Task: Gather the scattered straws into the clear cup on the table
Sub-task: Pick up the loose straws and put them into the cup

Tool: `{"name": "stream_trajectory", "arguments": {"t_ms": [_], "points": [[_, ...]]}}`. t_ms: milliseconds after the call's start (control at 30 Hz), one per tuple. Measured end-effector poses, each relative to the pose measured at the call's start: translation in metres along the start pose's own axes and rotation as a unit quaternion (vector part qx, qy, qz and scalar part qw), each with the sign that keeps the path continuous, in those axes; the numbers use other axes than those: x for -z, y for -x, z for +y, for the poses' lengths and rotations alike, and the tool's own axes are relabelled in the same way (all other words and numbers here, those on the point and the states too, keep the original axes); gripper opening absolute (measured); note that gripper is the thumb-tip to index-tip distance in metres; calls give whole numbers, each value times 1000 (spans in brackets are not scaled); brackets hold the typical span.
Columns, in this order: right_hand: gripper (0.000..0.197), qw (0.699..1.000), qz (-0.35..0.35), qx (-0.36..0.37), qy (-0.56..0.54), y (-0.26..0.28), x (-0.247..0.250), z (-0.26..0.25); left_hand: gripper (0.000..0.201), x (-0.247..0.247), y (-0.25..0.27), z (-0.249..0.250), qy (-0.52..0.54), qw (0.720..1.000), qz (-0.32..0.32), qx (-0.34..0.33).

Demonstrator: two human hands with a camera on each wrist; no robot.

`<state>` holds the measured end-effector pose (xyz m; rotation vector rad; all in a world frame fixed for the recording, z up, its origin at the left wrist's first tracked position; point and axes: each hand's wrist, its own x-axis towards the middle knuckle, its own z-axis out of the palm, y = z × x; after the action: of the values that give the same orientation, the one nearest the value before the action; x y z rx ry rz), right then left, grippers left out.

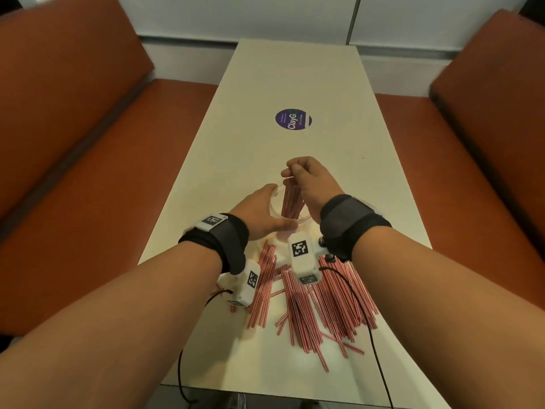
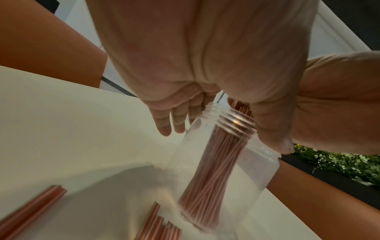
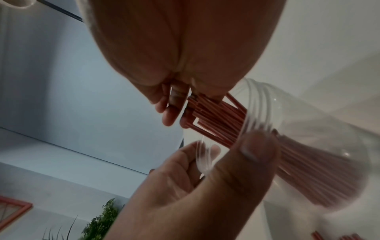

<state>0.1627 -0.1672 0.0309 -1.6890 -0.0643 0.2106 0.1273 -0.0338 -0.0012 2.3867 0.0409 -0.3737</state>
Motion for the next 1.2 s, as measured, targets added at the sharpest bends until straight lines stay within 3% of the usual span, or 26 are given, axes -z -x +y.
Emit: {"name": "stream_trajectory", "arguments": {"t_ms": [167, 233, 300, 400, 500, 567, 700, 767, 900, 1000, 1200], "points": [[20, 992, 23, 79, 98, 5, 12, -14, 102, 12, 16, 7, -16, 1000, 9, -3], [17, 989, 45, 96, 102, 16, 24, -18, 100, 18, 28, 2, -33, 999, 35, 26], [16, 988, 59, 86, 115, 34, 40, -13, 83, 18, 44, -5, -58, 994, 62, 67], [31, 961, 46, 8, 273, 64, 64, 18, 61, 0, 73, -8, -103, 987, 56, 113], [57, 882, 9, -105, 459, 91, 81, 56, 45, -30, 91, -2, -136, 981, 22, 136], [80, 842, -3, -181, 508, 105, 85, 74, 44, -46, 96, 0, -171, 973, 20, 154], [121, 837, -22, -221, 500, 118, 75, 98, 45, -60, 97, 1, -208, 966, 3, 151], [115, 840, -28, -213, 499, 120, 66, 103, 42, -63, 95, 2, -214, 966, 6, 147], [74, 842, -34, -196, 502, 125, 54, 94, 23, -66, 87, -1, -197, 970, 12, 142], [46, 842, -41, -177, 508, 124, 52, 94, 20, -66, 85, -2, -180, 973, 7, 143], [25, 846, -35, -165, 506, 122, 55, 90, 20, -63, 83, -3, -188, 971, 4, 144]]}}
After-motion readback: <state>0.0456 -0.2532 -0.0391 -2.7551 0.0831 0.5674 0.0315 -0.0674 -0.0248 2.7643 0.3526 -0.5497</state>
